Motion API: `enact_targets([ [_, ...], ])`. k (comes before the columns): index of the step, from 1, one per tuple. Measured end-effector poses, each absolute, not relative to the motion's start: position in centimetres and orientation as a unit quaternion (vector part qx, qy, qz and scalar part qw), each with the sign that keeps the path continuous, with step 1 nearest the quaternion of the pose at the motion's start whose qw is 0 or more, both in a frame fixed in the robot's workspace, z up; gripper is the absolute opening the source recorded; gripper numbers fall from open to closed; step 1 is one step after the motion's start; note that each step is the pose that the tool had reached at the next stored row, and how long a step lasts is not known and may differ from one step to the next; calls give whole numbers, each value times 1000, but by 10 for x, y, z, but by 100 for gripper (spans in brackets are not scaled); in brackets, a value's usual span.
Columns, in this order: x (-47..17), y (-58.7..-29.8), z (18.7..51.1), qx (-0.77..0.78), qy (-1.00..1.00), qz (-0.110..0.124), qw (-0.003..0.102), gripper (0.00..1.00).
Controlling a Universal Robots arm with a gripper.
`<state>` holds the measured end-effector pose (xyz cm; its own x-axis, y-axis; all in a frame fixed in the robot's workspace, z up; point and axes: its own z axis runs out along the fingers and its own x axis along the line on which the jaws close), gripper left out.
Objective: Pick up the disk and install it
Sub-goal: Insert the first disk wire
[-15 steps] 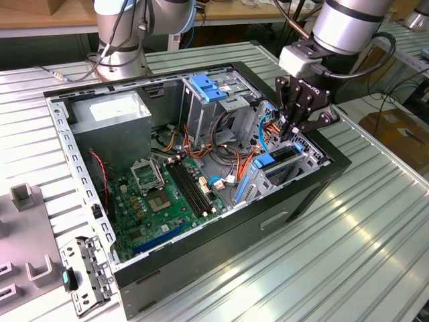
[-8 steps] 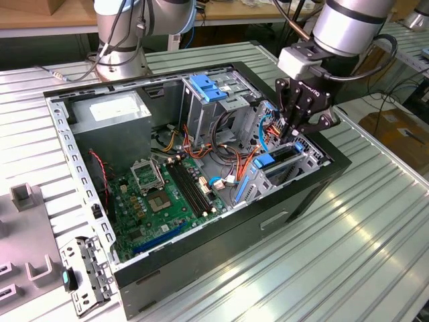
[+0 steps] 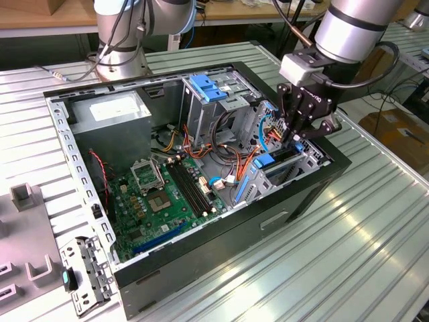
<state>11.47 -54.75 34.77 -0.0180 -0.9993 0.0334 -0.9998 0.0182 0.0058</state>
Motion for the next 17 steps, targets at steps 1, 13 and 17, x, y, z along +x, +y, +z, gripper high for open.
enact_targets([
  [1,115,-547,347,700,-714,10,14,16],
  [13,115,-548,346,698,-716,10,14,16],
  [17,115,-548,346,699,-715,10,14,16],
])
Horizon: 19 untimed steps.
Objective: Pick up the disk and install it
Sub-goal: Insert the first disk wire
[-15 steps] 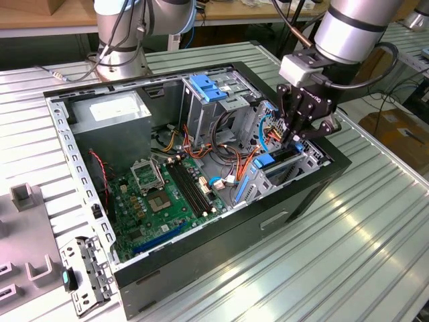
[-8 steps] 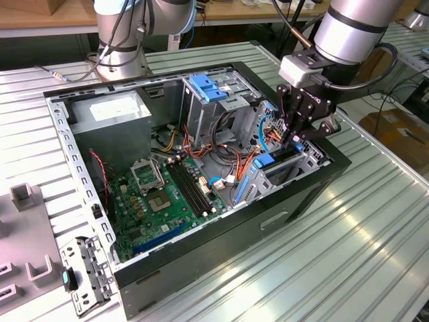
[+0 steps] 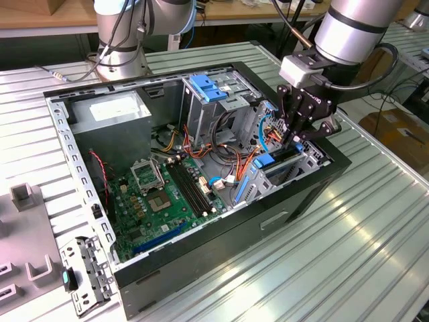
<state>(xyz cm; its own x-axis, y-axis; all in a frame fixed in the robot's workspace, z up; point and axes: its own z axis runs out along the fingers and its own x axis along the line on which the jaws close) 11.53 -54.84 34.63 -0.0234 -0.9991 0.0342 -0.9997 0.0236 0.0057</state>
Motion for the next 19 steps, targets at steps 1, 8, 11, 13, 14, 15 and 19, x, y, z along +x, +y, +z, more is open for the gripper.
enact_targets([
  [1,115,-548,346,699,-715,10,14,16],
  [8,115,-548,342,699,-715,10,14,16],
  [11,115,-548,340,699,-715,10,15,16],
  [13,115,-548,340,699,-715,10,14,16],
  [14,115,-548,340,699,-715,10,14,16],
  [15,115,-548,340,699,-715,10,14,16],
  [19,115,-548,339,699,-715,9,14,18],
])
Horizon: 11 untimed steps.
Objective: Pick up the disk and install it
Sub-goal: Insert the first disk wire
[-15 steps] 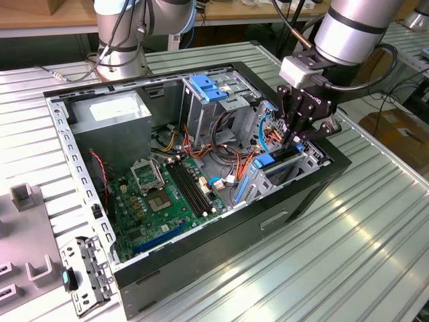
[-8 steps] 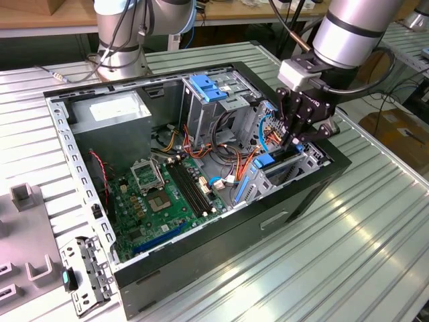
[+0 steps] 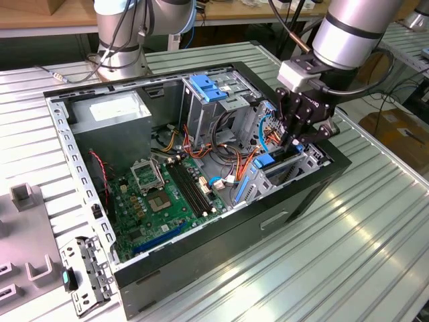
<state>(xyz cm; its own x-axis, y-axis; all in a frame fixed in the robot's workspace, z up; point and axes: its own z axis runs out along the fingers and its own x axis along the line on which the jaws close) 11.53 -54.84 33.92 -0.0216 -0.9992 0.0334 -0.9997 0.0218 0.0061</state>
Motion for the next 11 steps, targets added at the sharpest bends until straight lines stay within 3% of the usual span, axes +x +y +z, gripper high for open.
enact_targets([
  [2,115,-548,341,699,-715,10,14,30],
  [11,115,-548,350,699,-715,10,14,30],
])
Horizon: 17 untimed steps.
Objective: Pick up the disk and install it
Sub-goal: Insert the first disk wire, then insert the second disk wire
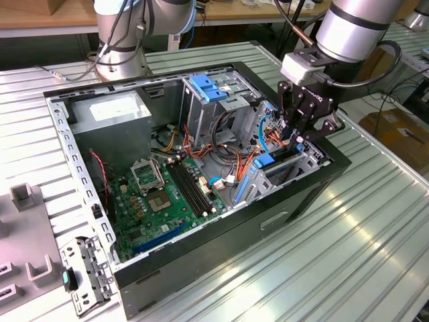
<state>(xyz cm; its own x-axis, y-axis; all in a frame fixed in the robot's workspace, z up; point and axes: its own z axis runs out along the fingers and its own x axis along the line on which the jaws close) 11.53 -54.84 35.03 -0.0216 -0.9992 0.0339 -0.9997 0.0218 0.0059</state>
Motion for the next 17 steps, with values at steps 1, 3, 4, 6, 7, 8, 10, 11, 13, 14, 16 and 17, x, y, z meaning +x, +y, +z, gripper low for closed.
enact_targets([
  [1,115,-548,350,699,-715,10,14,29],
  [3,115,-548,351,699,-715,10,14,16],
  [4,115,-548,351,699,-715,10,14,16],
  [6,115,-548,351,699,-715,10,14,11],
  [7,115,-548,351,699,-715,10,14,11],
  [8,115,-548,351,699,-715,10,14,11],
  [10,115,-548,351,699,-715,10,14,11],
  [11,115,-548,351,699,-715,10,14,11],
  [13,115,-548,351,699,-715,10,14,11],
  [14,115,-548,351,699,-715,10,14,11],
  [16,115,-548,350,699,-715,10,14,11],
  [17,115,-548,350,699,-715,10,14,11],
])
